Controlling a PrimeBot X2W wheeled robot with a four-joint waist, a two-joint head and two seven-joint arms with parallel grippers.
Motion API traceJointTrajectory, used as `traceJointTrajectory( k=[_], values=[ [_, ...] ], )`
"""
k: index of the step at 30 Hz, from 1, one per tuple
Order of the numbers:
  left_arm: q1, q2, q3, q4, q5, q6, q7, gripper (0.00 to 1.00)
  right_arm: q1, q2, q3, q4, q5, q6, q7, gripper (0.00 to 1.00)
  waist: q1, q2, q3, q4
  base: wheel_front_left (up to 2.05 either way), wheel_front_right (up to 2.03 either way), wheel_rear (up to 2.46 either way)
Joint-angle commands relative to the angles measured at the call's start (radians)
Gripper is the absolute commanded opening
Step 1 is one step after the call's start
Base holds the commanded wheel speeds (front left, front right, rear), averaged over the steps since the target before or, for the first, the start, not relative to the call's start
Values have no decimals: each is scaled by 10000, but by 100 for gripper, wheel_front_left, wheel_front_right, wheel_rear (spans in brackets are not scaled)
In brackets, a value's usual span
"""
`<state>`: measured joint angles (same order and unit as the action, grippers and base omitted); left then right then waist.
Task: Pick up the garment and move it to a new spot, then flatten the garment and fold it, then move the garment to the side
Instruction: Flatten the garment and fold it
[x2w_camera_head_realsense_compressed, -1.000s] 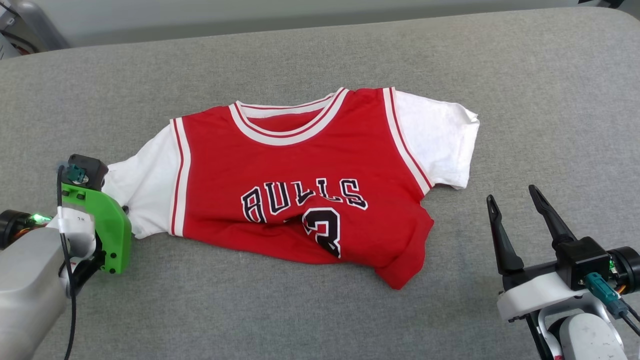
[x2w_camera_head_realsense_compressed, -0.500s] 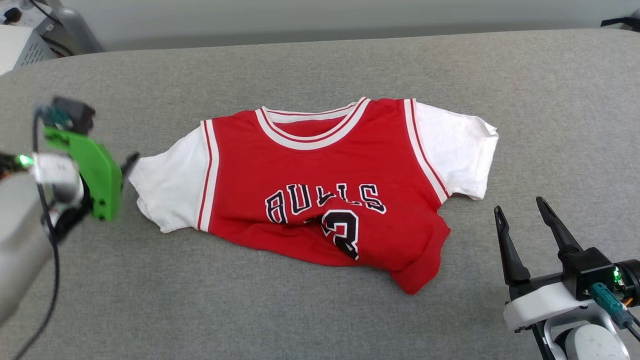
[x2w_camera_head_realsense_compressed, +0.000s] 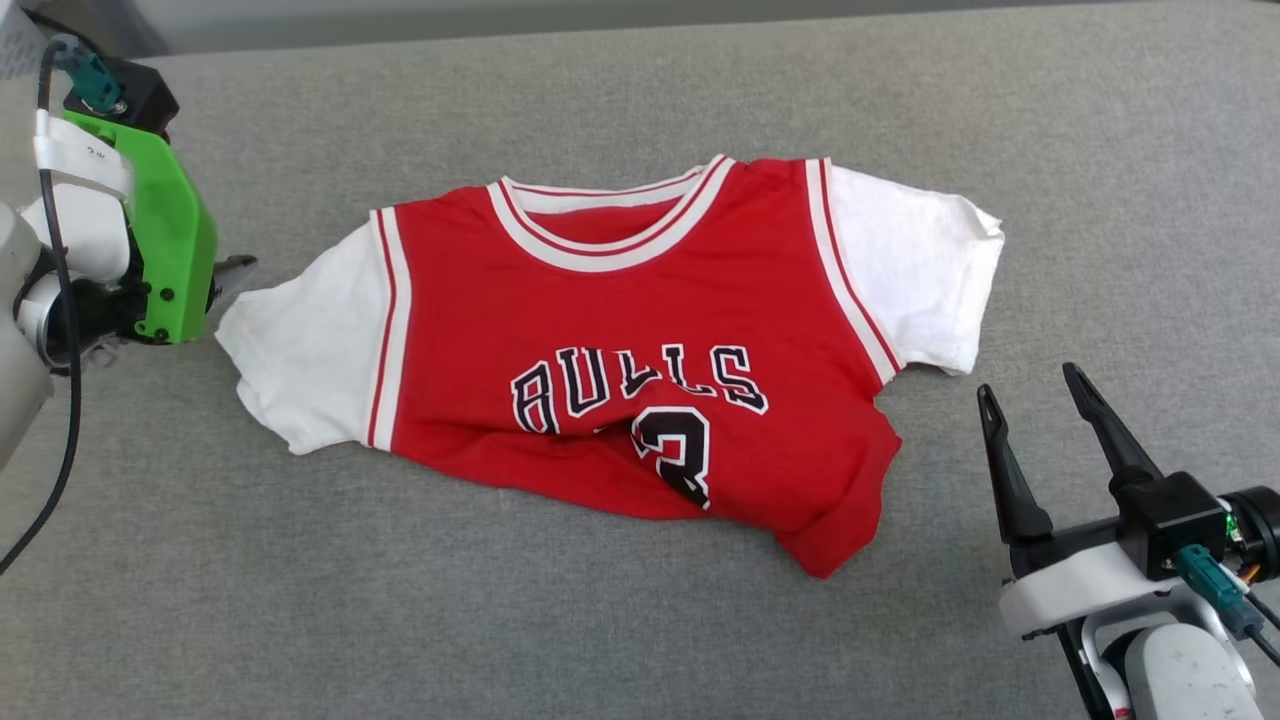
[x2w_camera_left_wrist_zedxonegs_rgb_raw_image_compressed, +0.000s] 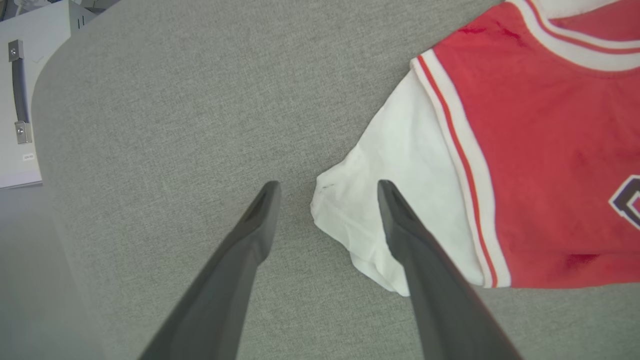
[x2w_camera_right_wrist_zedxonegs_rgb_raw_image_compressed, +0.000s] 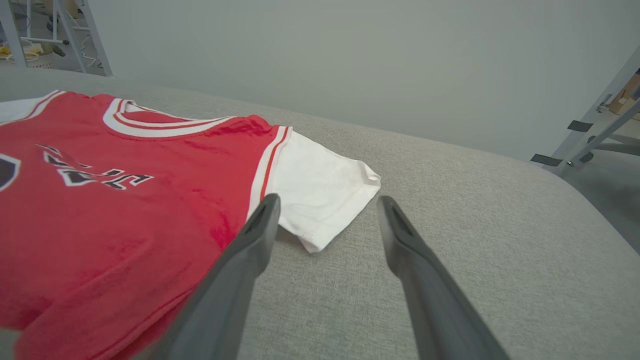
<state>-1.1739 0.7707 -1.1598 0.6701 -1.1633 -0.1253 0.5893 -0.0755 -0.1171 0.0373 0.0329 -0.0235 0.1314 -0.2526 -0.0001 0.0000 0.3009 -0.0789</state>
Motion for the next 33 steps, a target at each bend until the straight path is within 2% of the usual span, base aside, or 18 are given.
traceJointTrajectory(
  k=[1, 8, 14, 19, 20, 21, 26, 33],
  values=[
    [-131, 78, -29, 88, -106, -36, 125, 100, -215, -66, 24, -42, -26, -7, -91, 100, 1, 0, 330, -210, 0, 0, 0],
    [247, 125, -117, 615, -509, -46, 434, 100, -513, -87, 38, -81, -20, -7, -91, 100, 1, 0, 851, -523, 0, 0, 0],
    [885, 159, -575, 924, -427, -51, 696, 100, -604, -111, -14, -126, -49, -7, -91, 100, 1, 0, 1014, -681, 0, 0, 0],
    [1337, 3, -729, 990, -455, -52, 490, 100, -627, -141, -104, -168, -67, -7, -91, 100, 1, 0, 1070, -663, 0, 0, 0],
    [1388, -20, -760, 972, -424, -52, 427, 38, -645, -148, -113, -160, -73, -7, -91, 100, 1, 0, 1071, -650, 0, 0, 0],
    [1431, -56, -792, 970, -384, -52, 364, 0, -679, -150, -129, -164, -80, -7, -91, 100, 1, 0, 1062, -621, 0, 0, 0],
    [1343, -102, -863, 1047, 5, -52, -404, 0, -842, -225, -343, -226, -103, -7, -91, 100, 1, 0, 772, -469, 0, 0, 0],
    [1300, -4, -747, 670, 829, -27, -2778, 0, -1019, -892, -621, -273, -284, -7, -91, 100, 1, 0, -145, -201, 0, 0, 0]
  ],
)
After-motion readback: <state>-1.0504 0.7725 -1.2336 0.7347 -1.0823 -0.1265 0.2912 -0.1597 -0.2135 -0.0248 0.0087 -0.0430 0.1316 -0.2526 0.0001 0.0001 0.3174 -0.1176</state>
